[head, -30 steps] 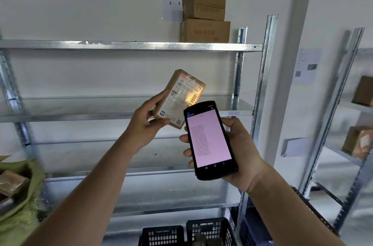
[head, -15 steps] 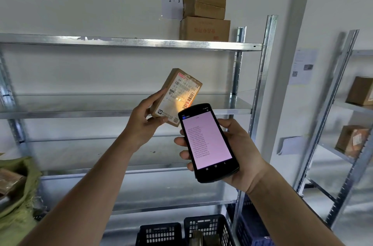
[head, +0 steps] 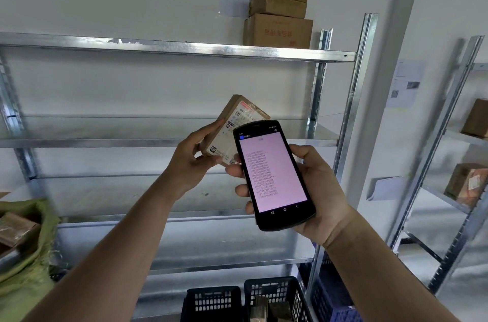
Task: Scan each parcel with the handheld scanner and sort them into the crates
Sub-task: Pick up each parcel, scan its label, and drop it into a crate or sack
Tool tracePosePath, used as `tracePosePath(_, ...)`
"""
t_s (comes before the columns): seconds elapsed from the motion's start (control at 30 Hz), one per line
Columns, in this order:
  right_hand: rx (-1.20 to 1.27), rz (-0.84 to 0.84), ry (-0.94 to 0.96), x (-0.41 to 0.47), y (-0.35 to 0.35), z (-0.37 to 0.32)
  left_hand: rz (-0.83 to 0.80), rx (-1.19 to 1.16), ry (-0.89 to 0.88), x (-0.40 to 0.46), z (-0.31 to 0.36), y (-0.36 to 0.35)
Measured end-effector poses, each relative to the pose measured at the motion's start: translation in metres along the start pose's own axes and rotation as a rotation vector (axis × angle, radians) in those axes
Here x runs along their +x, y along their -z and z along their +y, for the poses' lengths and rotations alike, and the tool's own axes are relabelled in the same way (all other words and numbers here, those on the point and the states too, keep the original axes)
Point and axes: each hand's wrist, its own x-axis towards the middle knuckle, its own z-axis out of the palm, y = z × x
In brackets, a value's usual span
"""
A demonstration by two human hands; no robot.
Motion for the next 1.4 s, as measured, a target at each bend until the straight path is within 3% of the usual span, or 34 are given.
tracePosePath(0.17, -0.049, 0.08, 0.078, 0.022, 0.002, 0.009, 0.051, -0.076, 0.038, -0.003, -0.01, 0.006)
tracePosePath(0.37, -0.171, 0.281, 0.2, 0.075, 0.011, 0.023, 0.3, -0.237, 0.244, -0.021, -0.036, 0.021)
tracePosePath(0.6, -0.083, 0.056, 0.083, 0.166, 0.017, 0.086, 0.621, -0.202, 0.467, -0.096, -0.076, 0.087)
tracePosePath(0.73, 0.037, -0.036, -0.02, 0.213, -0.009, 0.147, 0.721, -0.082, 0.581, -0.146, -0.092, 0.143)
tracePosePath(0.87, -0.036, -0.095, -0.141, 0.272, -0.055, 0.204, 0.868, -0.035, 0.633, -0.185, -0.104, 0.213)
tracePosePath(1.17, -0.024, -0.154, -0.278, 0.444, -0.157, 0.355, 1.009, 0.01, 0.79, -0.251, -0.176, 0.406)
tracePosePath(1.4, 0.029, -0.15, -0.36, 0.544, -0.18, 0.419, 1.036, 0.059, 0.916, -0.253, -0.238, 0.505)
